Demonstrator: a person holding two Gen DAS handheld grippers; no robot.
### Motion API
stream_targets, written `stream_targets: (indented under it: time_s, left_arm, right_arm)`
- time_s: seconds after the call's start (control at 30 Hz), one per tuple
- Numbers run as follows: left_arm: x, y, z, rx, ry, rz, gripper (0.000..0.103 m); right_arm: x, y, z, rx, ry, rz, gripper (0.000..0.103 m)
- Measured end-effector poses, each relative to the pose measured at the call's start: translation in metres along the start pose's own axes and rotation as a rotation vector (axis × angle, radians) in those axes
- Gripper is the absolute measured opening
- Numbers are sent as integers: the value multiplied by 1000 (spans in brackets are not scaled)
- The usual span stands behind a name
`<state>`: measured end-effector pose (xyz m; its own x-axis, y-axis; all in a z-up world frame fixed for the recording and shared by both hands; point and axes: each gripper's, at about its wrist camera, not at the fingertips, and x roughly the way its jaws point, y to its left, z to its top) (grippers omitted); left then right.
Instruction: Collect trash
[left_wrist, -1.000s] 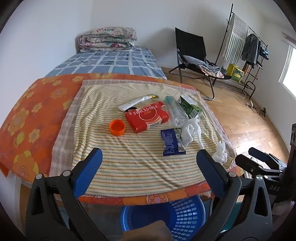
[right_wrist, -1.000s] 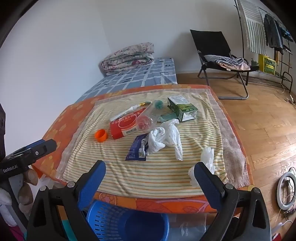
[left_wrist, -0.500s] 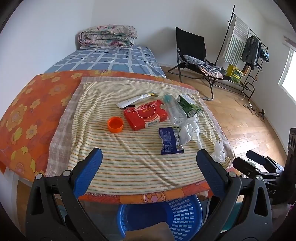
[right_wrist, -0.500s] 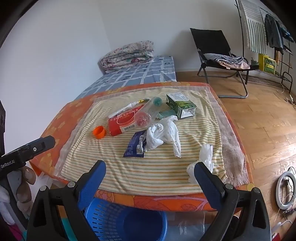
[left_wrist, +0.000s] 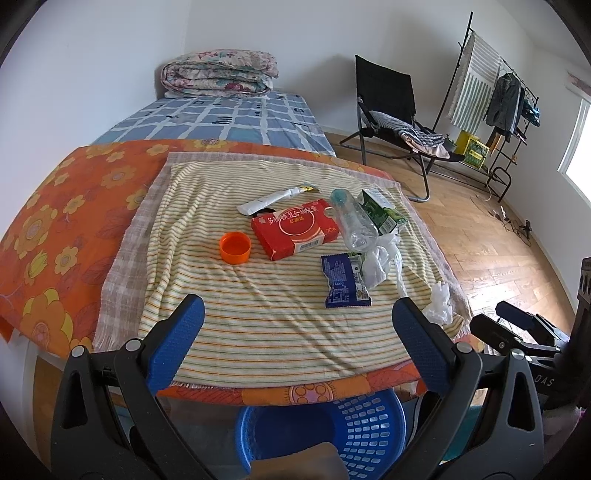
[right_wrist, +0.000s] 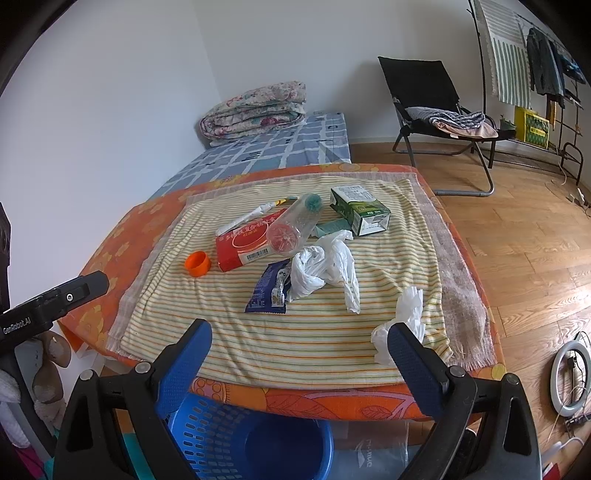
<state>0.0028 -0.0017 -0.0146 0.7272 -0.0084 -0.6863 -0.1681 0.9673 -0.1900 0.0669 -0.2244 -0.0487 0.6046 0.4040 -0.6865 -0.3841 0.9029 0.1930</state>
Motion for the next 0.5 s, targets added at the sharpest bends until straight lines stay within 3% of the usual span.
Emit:
stream_targets:
  time_s: [0.5]
  left_arm:
    - [0,3,1,0,1,-1,103]
  right_arm:
    - [0,-1,-1,2,2,2,97]
